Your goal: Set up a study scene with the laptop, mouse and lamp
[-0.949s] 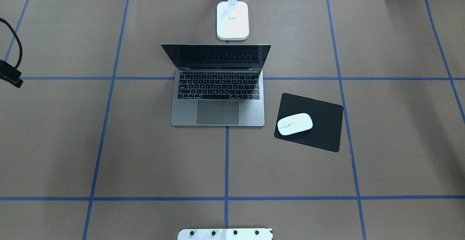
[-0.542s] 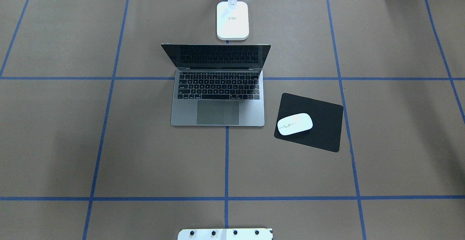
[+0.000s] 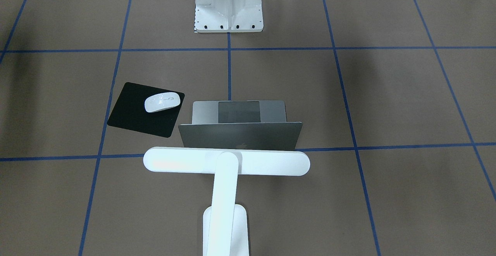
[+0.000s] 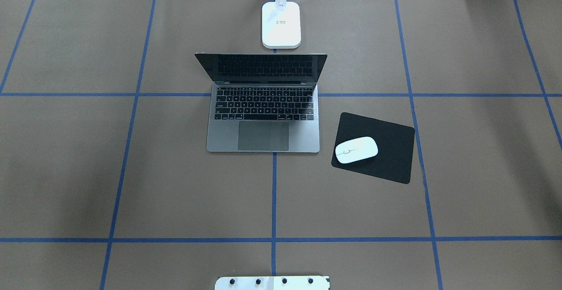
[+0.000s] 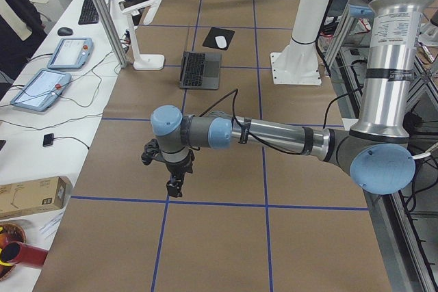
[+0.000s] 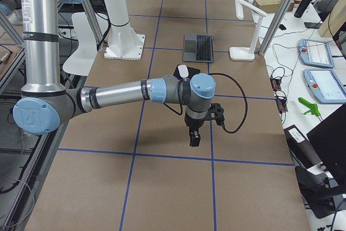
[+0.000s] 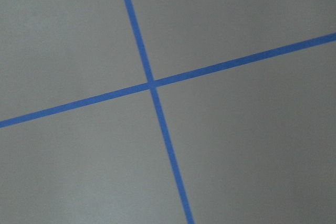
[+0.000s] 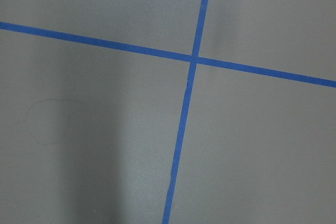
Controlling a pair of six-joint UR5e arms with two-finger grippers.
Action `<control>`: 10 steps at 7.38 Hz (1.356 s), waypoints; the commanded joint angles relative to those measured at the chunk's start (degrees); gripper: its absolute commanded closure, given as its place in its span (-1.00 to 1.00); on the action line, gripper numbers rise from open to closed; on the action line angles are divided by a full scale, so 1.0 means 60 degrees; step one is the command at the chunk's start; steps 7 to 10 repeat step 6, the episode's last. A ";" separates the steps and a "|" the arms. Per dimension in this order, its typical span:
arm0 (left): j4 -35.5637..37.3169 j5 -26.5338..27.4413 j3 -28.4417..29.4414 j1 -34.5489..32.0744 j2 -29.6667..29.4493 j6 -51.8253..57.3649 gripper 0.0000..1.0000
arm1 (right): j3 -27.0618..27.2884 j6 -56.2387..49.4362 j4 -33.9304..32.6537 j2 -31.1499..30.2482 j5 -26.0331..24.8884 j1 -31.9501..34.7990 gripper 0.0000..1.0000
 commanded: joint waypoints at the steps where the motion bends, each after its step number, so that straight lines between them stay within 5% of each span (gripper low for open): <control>1: -0.0764 -0.0005 0.1406 -0.0826 0.0018 0.1207 -0.98 | -0.0053 0.0042 -0.0008 0.0014 0.0019 -0.0003 -1.00; 10: -0.1544 -0.0503 0.1868 -0.1255 0.0413 0.1418 -0.98 | -0.0038 0.0101 -0.0023 0.0014 0.0048 -0.0003 -1.00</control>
